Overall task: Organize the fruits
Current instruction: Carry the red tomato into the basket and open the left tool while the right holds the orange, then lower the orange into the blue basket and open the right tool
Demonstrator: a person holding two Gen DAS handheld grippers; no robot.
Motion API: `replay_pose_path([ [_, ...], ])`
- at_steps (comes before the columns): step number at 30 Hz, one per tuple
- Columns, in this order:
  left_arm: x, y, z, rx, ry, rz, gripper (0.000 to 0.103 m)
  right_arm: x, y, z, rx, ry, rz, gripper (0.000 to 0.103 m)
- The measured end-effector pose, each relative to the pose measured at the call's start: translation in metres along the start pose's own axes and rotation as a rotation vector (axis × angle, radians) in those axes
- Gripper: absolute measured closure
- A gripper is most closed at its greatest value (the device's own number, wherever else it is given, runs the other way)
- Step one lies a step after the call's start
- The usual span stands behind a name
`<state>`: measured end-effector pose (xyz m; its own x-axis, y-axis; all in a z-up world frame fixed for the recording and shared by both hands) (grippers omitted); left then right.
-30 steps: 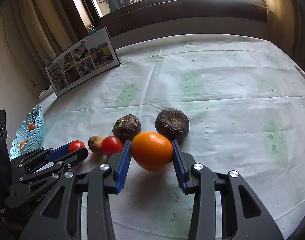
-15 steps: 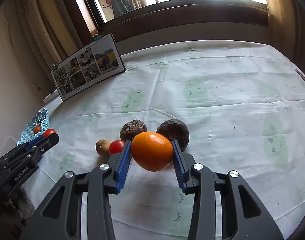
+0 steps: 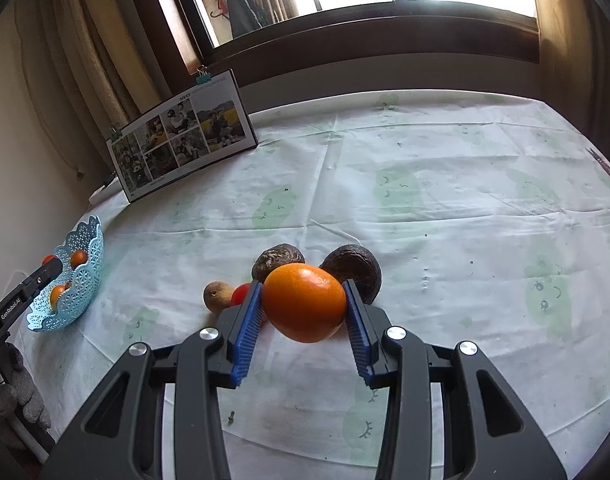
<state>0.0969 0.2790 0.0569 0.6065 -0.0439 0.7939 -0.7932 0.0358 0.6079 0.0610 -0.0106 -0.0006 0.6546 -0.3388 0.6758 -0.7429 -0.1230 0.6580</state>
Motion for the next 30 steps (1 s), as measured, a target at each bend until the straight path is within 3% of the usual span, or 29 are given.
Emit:
replay_pose_path([
  [16,-0.025,0.012,-0.089,0.14,0.116,-0.012,0.074,-0.004,-0.001,-0.055,0.05,0.071,-0.018,0.062],
  [17,-0.026,0.011,-0.092,0.14,0.124,-0.014,0.065,-0.004,-0.002,-0.06,0.053,0.074,-0.021,0.062],
  [18,-0.027,0.01,-0.095,0.14,0.138,-0.017,0.047,-0.005,-0.003,-0.065,0.058,0.079,-0.023,0.062],
  [19,-0.029,0.01,-0.1,0.147,0.156,-0.015,0.041,-0.005,-0.004,-0.07,0.063,0.085,-0.025,0.062],
  [26,-0.031,0.018,-0.121,0.201,0.191,0.022,0.037,-0.009,-0.008,-0.116,0.12,0.159,-0.039,0.062],
  [30,-0.035,0.023,-0.131,0.23,0.203,0.032,0.028,-0.011,-0.012,-0.154,0.171,0.226,-0.047,0.062],
])
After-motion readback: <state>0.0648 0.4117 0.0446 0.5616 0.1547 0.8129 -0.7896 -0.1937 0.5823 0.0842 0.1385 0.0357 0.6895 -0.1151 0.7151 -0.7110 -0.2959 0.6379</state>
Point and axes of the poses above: each gripper's, at about its wrist camera, not at the fingertips, and y roughly against the way its jaws point, z to its right, x to its top, the point moved 5 cm from there along -y, roughly the way its jaws point, and after that the axes turned 4 degrees about -y, right-handed, at the moved point
